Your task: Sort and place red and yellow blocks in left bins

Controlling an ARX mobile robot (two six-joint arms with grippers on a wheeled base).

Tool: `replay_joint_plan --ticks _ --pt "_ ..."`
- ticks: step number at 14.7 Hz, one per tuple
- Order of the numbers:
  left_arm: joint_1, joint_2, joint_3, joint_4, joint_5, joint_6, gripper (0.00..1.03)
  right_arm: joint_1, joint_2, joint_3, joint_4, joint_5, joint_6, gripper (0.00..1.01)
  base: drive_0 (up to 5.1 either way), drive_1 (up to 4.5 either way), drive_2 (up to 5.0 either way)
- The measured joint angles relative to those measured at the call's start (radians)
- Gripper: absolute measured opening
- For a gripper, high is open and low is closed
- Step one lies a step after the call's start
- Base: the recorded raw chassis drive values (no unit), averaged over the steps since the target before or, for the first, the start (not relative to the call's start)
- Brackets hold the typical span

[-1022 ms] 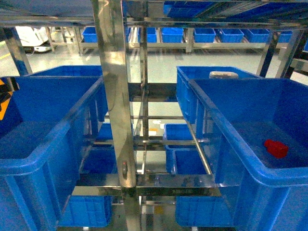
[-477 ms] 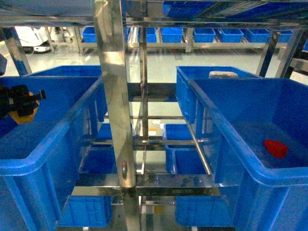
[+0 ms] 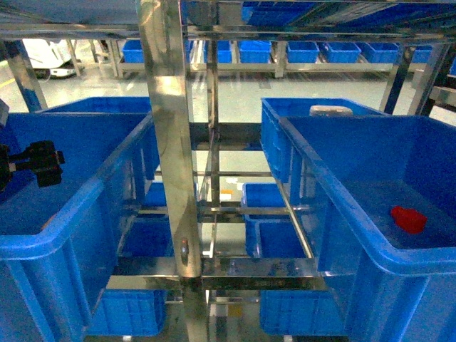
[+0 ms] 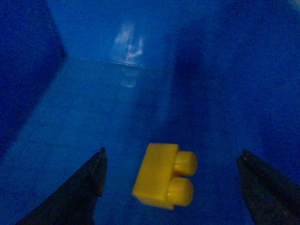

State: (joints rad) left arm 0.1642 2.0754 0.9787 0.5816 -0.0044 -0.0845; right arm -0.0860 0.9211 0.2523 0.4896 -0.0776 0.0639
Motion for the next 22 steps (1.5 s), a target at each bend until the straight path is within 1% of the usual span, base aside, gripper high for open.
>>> replay_joint_plan --ticks 1,2,6,8,9,10,11,13,14,15,16,18,19,20,21,22 --pt "-0.002 -0.037 -0.031 0.013 0.008 -0.026 1.00 0.000 0.000 0.000 0.000 0.000 0.000 0.98 0.0 0.00 0.0" --pt "-0.002 -0.057 -0.048 0.024 0.011 -0.042 0.98 0.000 0.000 0.000 0.000 0.000 0.000 0.98 0.0 0.00 0.0" --pt "-0.002 -0.143 -0.162 0.080 0.043 -0.074 0.98 0.000 0.000 0.000 0.000 0.000 0.000 0.98 0.0 0.00 0.0" --pt "-0.004 -0.220 -0.204 0.132 0.068 -0.072 0.98 0.000 0.000 0.000 0.000 0.000 0.000 0.98 0.0 0.00 0.0" --pt "-0.007 -0.257 -0.227 0.177 0.079 -0.063 0.98 0.000 0.000 0.000 0.000 0.000 0.000 0.98 0.0 0.00 0.0" --pt "-0.007 -0.278 -0.241 0.177 0.079 -0.056 0.98 0.000 0.000 0.000 0.000 0.000 0.000 0.98 0.0 0.00 0.0" --pt "-0.007 -0.314 -0.286 0.182 0.076 -0.046 0.98 0.000 0.000 0.000 0.000 0.000 0.000 0.98 0.0 0.00 0.0" --pt "-0.007 -0.404 -0.351 0.176 0.078 -0.041 0.98 0.000 0.000 0.000 0.000 0.000 0.000 0.98 0.0 0.00 0.0" --pt "-0.006 -0.480 -0.389 0.187 0.095 -0.035 0.98 0.000 0.000 0.000 0.000 0.000 0.000 0.98 0.0 0.00 0.0" --pt "0.003 -0.533 -0.402 0.154 0.117 -0.039 0.98 0.000 0.000 0.000 0.000 0.000 0.000 0.98 0.0 0.00 0.0" --pt "0.007 -0.583 -0.415 0.130 0.126 -0.040 0.98 0.000 0.000 0.000 0.000 0.000 0.000 0.98 0.0 0.00 0.0" --pt "0.017 -0.712 -0.460 0.057 0.126 -0.050 0.98 0.000 0.000 0.000 0.000 0.000 0.000 0.98 0.0 0.00 0.0" --pt "0.013 -0.806 -0.500 0.021 0.108 -0.058 0.98 0.000 0.000 0.000 0.000 0.000 0.000 0.98 0.0 0.00 0.0" --pt "-0.002 -0.864 -0.514 -0.008 0.090 -0.068 0.98 0.000 0.000 0.000 0.000 0.000 0.000 0.98 0.0 0.00 0.0" --pt "-0.035 -0.925 -0.517 -0.019 0.076 -0.078 0.98 0.000 0.000 0.000 0.000 0.000 0.000 0.98 0.0 0.00 0.0" --pt "-0.071 -0.968 -0.515 0.007 0.069 -0.100 0.98 0.000 0.000 0.000 0.000 0.000 0.000 0.98 0.0 0.00 0.0"
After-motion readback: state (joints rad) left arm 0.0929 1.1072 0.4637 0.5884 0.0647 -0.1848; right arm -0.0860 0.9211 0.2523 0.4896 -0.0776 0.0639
